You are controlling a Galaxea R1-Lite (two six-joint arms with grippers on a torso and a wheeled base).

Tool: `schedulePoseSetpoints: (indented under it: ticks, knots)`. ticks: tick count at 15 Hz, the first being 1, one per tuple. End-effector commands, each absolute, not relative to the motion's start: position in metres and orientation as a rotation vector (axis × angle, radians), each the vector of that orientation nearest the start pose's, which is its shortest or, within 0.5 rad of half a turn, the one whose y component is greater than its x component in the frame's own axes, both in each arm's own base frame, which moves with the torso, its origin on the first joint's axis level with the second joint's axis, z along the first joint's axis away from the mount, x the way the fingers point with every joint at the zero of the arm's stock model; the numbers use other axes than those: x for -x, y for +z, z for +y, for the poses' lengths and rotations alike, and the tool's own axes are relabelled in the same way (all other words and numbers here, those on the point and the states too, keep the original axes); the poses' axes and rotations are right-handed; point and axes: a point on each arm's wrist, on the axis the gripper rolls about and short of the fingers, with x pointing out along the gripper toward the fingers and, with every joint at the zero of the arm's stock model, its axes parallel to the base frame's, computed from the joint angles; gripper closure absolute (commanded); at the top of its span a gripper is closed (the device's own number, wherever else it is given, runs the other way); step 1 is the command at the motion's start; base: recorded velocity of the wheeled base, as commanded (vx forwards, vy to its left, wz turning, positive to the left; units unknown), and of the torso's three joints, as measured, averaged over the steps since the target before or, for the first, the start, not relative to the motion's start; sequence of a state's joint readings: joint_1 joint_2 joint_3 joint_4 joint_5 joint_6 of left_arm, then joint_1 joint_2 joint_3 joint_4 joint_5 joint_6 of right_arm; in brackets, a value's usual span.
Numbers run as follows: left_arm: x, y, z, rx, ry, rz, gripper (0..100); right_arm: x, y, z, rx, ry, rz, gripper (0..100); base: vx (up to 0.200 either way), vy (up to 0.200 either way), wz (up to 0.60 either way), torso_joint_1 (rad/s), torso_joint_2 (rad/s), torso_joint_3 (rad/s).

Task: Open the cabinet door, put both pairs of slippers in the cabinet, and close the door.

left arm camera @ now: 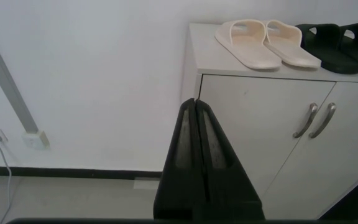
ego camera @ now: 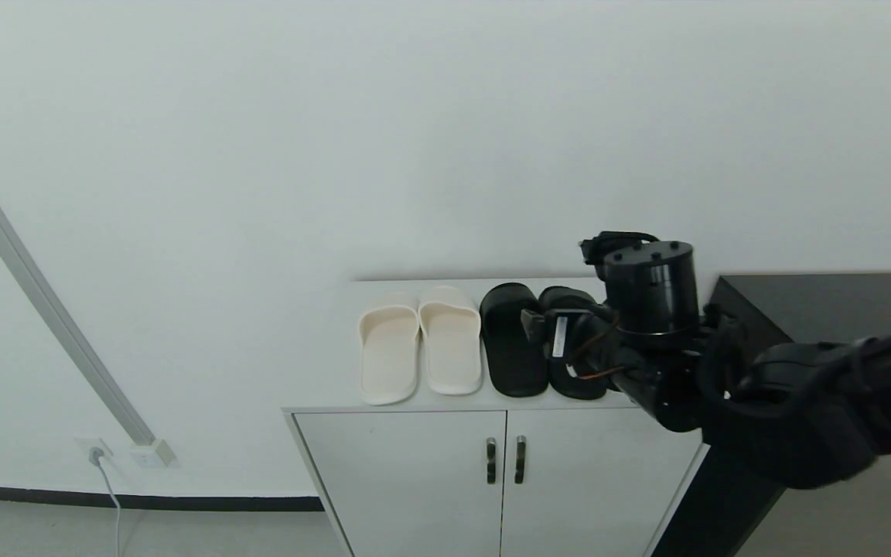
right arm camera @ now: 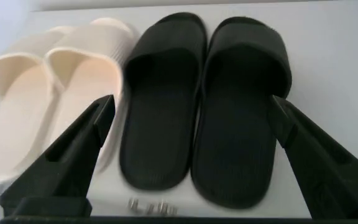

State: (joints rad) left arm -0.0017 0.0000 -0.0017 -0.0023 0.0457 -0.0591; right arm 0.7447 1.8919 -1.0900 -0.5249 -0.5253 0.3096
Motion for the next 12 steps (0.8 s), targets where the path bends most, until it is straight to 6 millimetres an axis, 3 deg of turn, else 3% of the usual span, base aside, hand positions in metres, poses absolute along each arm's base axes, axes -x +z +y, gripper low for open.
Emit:
schedulePoseSetpoints:
  ticks: [1,4,12]
  knots:
    - [0.023,0.076,0.001,0.06,0.044,-0.004,100,-0.311,0.153,0.261,-0.113,0.117,0.274,0,0.0,0.0,0.0,0.0,0.0,0.0]
    - [0.023,0.076,0.001,0.06,0.046,-0.004,100,-0.341,0.133,0.263,-0.096,0.048,0.277,0,0.0,0.0,0.0,0.0,0.0,0.0]
    - [0.023,0.076,0.001,0.064,0.044,-0.004,100,-0.375,0.12,0.268,-0.013,0.044,0.214,0,0.0,0.0,0.0,0.0,0.0,0.0]
